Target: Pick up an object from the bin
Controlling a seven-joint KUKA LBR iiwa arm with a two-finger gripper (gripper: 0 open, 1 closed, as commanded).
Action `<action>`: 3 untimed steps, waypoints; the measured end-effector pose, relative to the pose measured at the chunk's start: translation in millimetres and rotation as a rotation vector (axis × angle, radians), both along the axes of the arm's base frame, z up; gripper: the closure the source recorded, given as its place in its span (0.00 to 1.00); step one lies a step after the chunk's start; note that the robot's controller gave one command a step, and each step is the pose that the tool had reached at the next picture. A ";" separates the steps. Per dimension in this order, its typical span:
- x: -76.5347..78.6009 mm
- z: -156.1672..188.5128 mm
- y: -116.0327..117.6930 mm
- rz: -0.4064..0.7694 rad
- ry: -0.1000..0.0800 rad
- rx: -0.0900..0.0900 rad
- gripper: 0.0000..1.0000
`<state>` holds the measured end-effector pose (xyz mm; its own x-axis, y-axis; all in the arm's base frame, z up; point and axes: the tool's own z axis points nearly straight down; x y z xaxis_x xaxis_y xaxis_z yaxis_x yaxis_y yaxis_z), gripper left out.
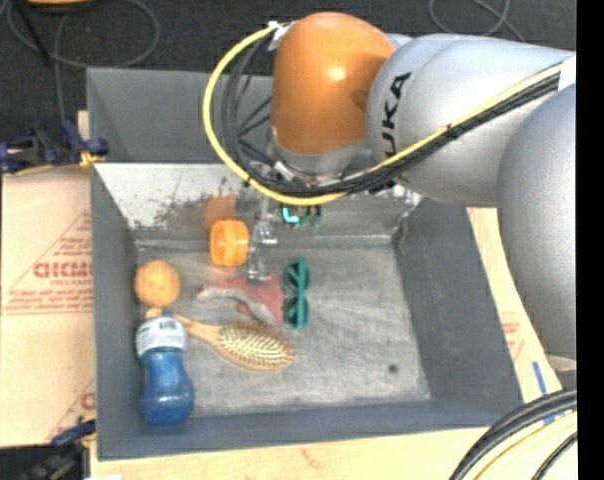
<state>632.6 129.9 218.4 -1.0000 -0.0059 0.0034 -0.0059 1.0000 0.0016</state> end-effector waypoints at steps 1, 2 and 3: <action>1.6 4.6 -0.4 -0.002 -0.008 0.001 0.00; -1.4 -25.9 -15.2 0.092 -0.013 -0.001 0.00; -25.5 -75.1 -24.2 0.316 -0.009 -0.002 0.00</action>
Offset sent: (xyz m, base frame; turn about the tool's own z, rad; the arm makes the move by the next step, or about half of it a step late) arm -0.0166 -0.0634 -0.1343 -0.4017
